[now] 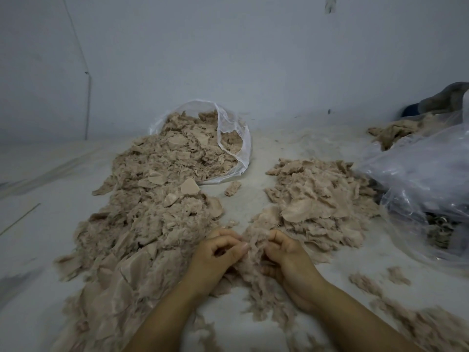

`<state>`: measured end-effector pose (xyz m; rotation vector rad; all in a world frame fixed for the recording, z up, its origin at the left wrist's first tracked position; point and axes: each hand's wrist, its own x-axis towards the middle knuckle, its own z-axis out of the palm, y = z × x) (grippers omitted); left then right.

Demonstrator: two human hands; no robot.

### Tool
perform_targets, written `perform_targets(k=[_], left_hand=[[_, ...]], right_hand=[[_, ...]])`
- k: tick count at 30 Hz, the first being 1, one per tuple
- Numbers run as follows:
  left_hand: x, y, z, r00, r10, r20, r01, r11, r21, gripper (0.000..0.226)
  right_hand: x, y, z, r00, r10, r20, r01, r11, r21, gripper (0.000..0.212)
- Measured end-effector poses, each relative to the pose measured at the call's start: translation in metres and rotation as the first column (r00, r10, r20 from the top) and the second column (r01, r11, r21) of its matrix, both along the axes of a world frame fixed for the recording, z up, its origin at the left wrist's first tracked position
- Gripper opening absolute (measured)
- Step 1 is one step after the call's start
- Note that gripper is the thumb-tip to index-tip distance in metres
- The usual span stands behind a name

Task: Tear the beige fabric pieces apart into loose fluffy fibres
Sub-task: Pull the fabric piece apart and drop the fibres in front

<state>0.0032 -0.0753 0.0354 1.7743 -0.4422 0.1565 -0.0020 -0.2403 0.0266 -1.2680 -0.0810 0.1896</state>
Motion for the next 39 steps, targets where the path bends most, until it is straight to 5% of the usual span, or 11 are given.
perform_targets(k=[2, 5, 8, 12, 14, 16, 23, 28, 32, 36, 39], left_hand=[[0.002, 0.0, -0.002, 0.999, -0.049, -0.013, 0.049, 0.999, 0.004, 0.008], [0.004, -0.001, -0.008, 0.998, 0.045, -0.037, -0.044, 0.999, 0.007, 0.031], [0.004, -0.003, -0.009, 0.997, 0.075, -0.025, -0.075, 0.997, 0.025, 0.02], [0.002, -0.003, -0.009, 1.0, 0.015, 0.001, -0.015, 0.997, 0.075, 0.028], [0.005, -0.002, -0.013, 0.998, 0.066, 0.008, -0.066, 0.976, 0.208, 0.033], [0.008, -0.002, -0.017, 0.996, 0.084, 0.04, -0.092, 0.959, 0.269, 0.013], [0.007, -0.001, -0.005, 0.995, 0.1, -0.006, -0.1, 0.993, -0.066, 0.017], [-0.001, -0.006, -0.004, 0.992, -0.025, -0.125, 0.036, 0.995, 0.09, 0.049], [-0.002, -0.007, -0.005, 0.999, -0.009, -0.047, 0.018, 0.979, 0.201, 0.036], [-0.002, -0.004, -0.001, 1.0, 0.003, 0.008, -0.004, 0.991, 0.132, 0.036], [-0.003, -0.002, 0.003, 1.0, 0.015, -0.002, -0.014, 0.995, 0.097, 0.041]], right_hand=[[0.001, 0.001, -0.001, 1.0, 0.003, -0.019, -0.002, 1.0, 0.017, 0.018], [-0.003, 0.004, -0.002, 1.0, -0.001, -0.026, 0.003, 0.997, 0.074, 0.002], [-0.003, 0.005, -0.006, 0.999, -0.011, 0.043, 0.016, 0.995, -0.097, 0.035], [-0.001, 0.007, -0.006, 0.987, -0.133, 0.089, 0.144, 0.982, -0.123, 0.002], [0.001, 0.006, -0.006, 0.98, -0.174, 0.095, 0.184, 0.977, -0.112, 0.005], [0.003, 0.004, -0.007, 0.977, -0.192, 0.096, 0.195, 0.98, -0.031, 0.005], [0.006, -0.005, -0.004, 0.982, -0.136, 0.128, 0.125, 0.988, 0.087, 0.023], [-0.001, -0.003, 0.001, 0.983, -0.036, 0.182, 0.012, 0.991, 0.13, 0.028], [0.0, -0.004, 0.002, 0.98, -0.103, 0.171, 0.069, 0.979, 0.192, 0.006], [0.0, -0.004, -0.002, 0.966, -0.165, 0.201, 0.185, 0.979, -0.086, 0.025], [-0.002, -0.001, -0.005, 0.988, -0.063, 0.14, 0.092, 0.973, -0.213, 0.031]])
